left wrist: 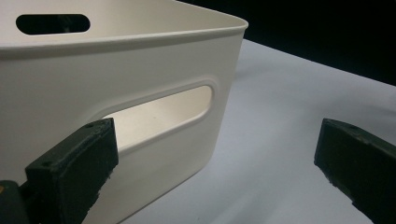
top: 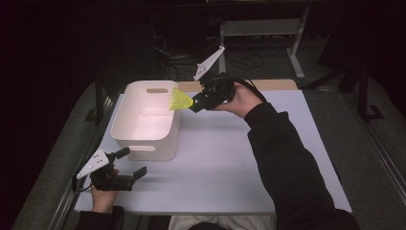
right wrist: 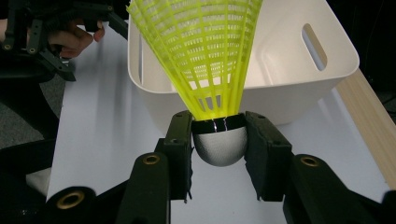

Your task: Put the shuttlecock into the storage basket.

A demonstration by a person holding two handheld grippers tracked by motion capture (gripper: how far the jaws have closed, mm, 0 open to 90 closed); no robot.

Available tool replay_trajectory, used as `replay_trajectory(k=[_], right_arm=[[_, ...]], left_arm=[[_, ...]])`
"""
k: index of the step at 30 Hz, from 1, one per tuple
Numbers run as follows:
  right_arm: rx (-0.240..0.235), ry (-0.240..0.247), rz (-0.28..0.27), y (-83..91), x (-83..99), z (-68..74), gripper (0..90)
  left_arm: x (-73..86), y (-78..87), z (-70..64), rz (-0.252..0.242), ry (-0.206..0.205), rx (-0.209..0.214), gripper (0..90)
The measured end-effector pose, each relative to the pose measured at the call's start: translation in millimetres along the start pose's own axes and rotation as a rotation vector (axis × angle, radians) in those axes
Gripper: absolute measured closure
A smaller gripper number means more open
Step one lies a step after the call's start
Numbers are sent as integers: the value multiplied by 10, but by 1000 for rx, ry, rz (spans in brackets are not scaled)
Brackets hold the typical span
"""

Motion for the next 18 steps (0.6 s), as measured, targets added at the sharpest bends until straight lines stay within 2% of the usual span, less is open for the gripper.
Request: replay_trajectory(k=[18], right_arm=[[-18, 14, 17, -112, -261, -9, 625]], left_arm=[[1, 2, -1, 1, 0, 2, 0]])
Point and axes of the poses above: each handheld gripper's, and its own axes: y roughly backward along the jaws, x roughly out of its underside, z roughly to its left, the point moved 3 cm from there along -y, roughly forward along the jaws, and after that the axes turned 11 degrees about z, right-handed, at the moved point
